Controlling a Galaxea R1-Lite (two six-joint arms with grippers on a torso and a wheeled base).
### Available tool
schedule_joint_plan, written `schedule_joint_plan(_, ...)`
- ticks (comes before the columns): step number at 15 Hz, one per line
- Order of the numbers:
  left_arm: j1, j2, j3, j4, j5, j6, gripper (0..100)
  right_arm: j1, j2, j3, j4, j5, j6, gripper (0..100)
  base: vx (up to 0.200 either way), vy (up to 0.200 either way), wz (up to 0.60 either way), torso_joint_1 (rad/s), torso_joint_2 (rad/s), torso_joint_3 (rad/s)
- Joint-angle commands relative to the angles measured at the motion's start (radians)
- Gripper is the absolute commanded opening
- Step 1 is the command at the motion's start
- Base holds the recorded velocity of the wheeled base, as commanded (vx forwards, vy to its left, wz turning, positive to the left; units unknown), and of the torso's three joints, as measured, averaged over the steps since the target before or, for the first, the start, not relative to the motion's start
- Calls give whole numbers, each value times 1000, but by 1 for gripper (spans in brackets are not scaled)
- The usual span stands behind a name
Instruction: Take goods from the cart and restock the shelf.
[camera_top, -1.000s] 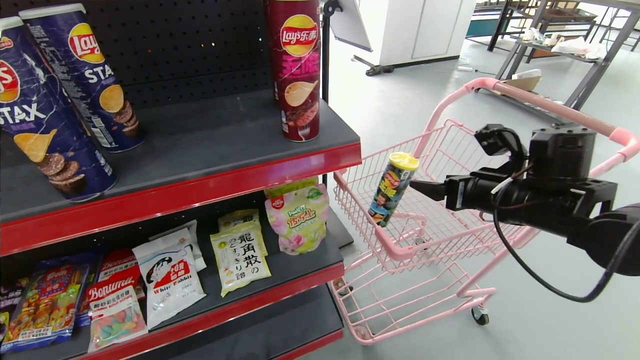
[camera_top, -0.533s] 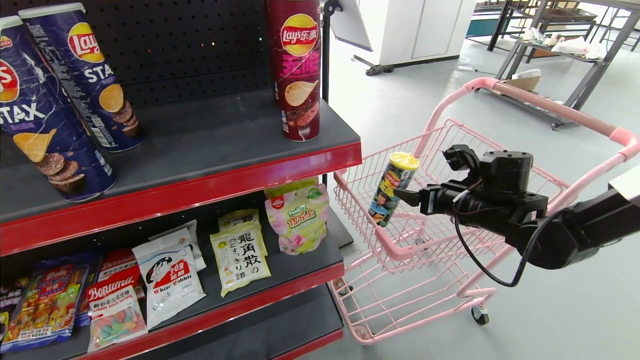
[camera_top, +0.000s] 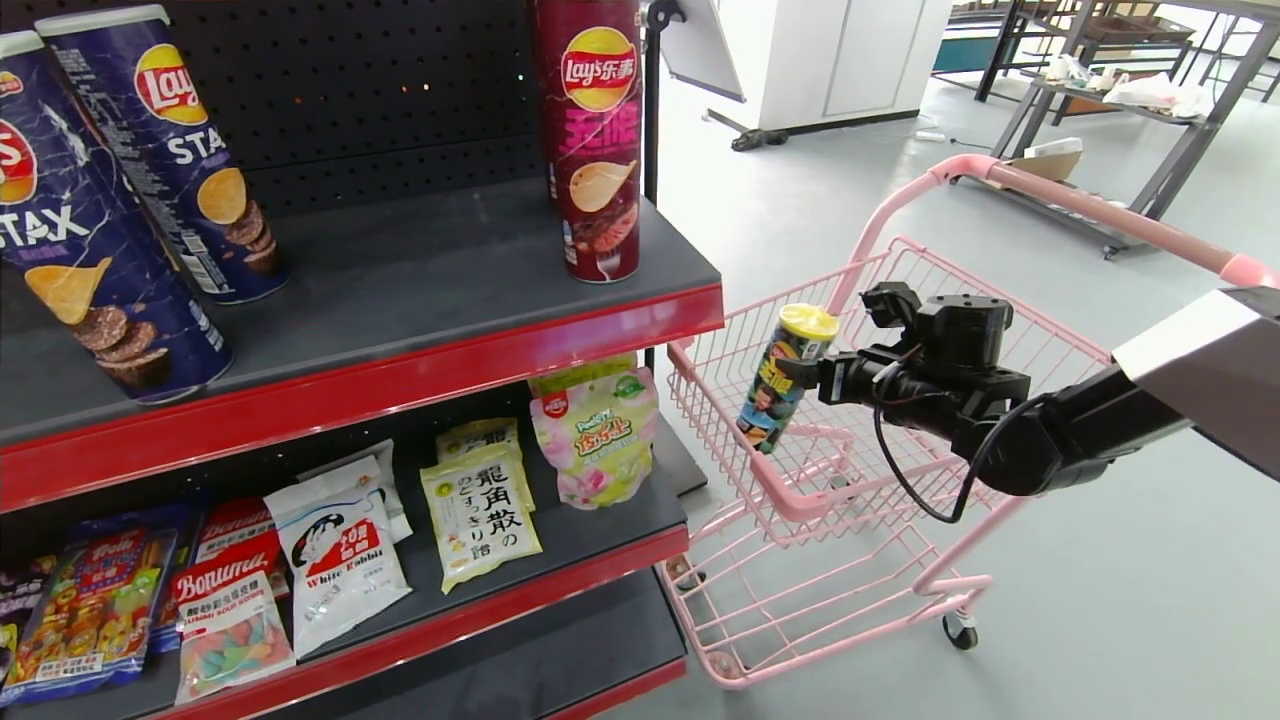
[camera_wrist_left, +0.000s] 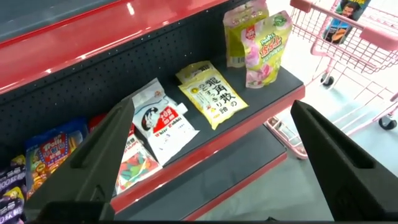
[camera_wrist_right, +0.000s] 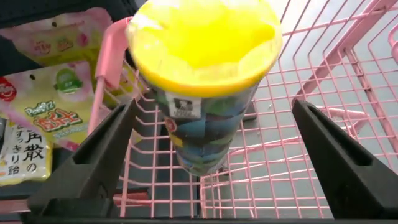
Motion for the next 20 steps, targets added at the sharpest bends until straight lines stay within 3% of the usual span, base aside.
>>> schedule_joint_plan(1, 0, 9, 2, 2, 0, 1, 100, -10, 60, -57, 1, 0, 0, 100, 0, 0, 0, 0, 0, 0)
schedule_joint_plan(10, 0, 26, 0, 3, 3, 8, 100, 22, 191, -214, 2, 2, 39, 100, 0, 0, 0, 0, 0, 0)
schedule_joint_plan(11, 0, 26, 0, 3, 3, 8, 100, 24, 192, -223, 4, 2, 39, 0, 0, 0, 0, 0, 0, 0)
schedule_joint_plan(16, 0, 30, 8, 2, -2, 8, 100, 22, 166, -232, 13, -4, 40, 0, 0, 0, 0, 0, 0, 0)
schedule_joint_plan(20, 0, 23, 6, 0, -14, 8, 100, 27, -147, -210, 196, -4, 25, 0, 0, 0, 0, 0, 0, 0)
